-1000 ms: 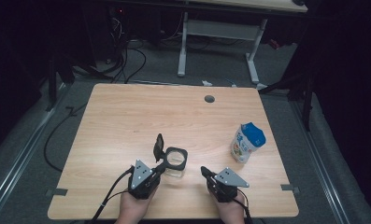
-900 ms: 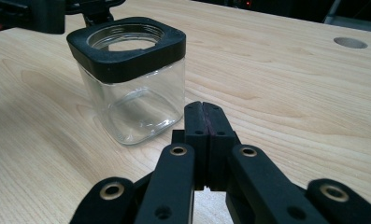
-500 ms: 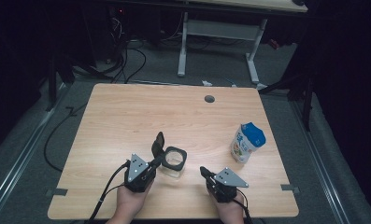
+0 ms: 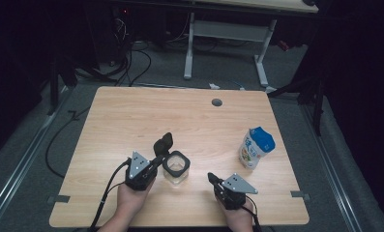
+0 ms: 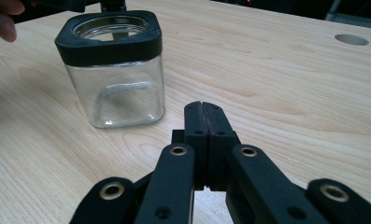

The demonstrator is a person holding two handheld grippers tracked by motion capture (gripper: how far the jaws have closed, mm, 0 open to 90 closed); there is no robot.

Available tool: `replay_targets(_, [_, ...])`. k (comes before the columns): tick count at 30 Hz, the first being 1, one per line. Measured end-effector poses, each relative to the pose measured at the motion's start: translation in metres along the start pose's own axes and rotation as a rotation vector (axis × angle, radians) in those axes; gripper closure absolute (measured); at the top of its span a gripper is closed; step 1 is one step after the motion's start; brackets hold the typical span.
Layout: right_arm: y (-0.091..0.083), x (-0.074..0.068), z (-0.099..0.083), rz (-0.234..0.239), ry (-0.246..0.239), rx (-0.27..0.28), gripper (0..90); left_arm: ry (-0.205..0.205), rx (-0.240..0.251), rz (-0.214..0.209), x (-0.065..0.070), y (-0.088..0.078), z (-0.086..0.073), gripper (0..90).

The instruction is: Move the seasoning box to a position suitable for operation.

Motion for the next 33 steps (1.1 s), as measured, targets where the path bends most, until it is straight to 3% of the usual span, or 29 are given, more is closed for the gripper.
replay_targets(23, [0.001,0.000,-0.001,0.004,-0.003,-0.005,89.7,0.026,0.003,-0.005,-0.015,0.027,0.010,90.0])
replay_targets(33, [0.000,0.000,-0.002,0.005,-0.003,-0.008,89.6,0.023,0.010,-0.009,-0.014,0.032,0.013,89.9])
Point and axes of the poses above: each handheld gripper's, and its own axes: y roughly forward along the jaws, z roughly out of its top, x roughly to its right, the point moved 9 cm from there along y, roughly forward along the jaws, and after that the axes turned 9 degrees about z, right-handed, at the moved point
